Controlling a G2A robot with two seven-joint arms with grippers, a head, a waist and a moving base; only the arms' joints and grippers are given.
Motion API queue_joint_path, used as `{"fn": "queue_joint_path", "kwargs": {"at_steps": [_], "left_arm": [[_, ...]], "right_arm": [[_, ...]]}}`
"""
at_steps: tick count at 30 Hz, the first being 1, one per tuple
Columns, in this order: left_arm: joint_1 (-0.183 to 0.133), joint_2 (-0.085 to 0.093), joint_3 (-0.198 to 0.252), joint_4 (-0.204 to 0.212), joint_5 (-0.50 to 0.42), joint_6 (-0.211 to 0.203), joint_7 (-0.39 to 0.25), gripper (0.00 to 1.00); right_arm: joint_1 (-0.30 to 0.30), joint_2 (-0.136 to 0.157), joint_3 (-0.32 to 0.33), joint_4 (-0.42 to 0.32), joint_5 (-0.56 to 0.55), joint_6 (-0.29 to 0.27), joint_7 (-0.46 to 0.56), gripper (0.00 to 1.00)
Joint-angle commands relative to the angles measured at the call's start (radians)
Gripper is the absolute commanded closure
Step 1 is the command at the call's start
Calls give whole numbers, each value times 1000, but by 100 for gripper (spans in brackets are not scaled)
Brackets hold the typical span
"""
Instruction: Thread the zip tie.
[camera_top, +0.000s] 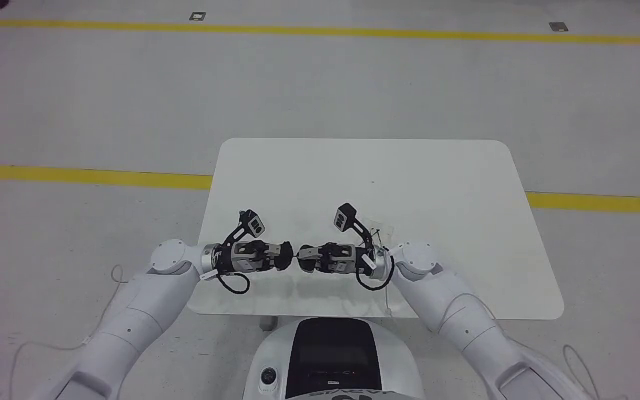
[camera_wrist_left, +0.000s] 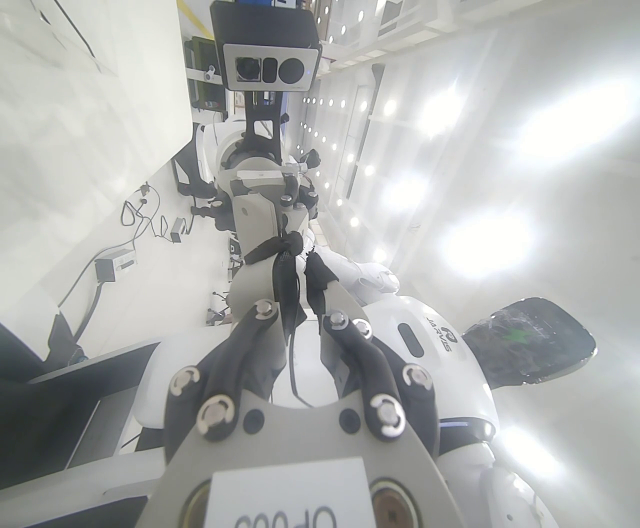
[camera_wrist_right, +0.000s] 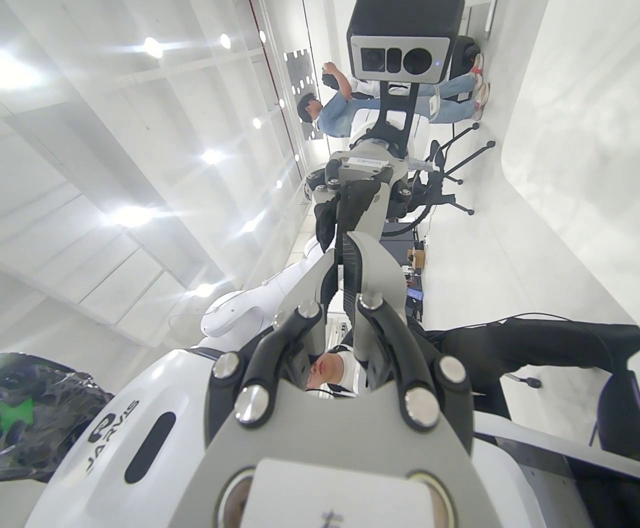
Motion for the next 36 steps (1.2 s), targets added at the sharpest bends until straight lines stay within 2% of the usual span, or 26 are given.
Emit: {"fn": "queue_joint_path", "kwargs": {"at_steps": [1, 2, 7, 10, 17, 36], "left_arm": [[0, 0, 0, 0, 0, 0, 0, 90], [0, 0, 0, 0, 0, 0, 0, 87], [1, 0, 1, -2, 1, 1, 7, 86], [11, 0, 1, -28, 16, 12, 43, 85], [22, 4, -10, -43, 24, 24, 50, 84], [25, 2, -13, -40, 35, 32, 52, 91]], "right_arm": [[1, 0, -1, 1, 0, 2, 0, 100], [1, 0, -2, 1, 0, 3, 0, 100], [3, -1, -3, 3, 0, 4, -2, 100], [3, 0, -2, 4, 1, 3, -3, 100], [3, 0, -1, 4, 0, 1, -5, 100], [-2, 3, 3, 0, -2, 1, -5, 100]]}}
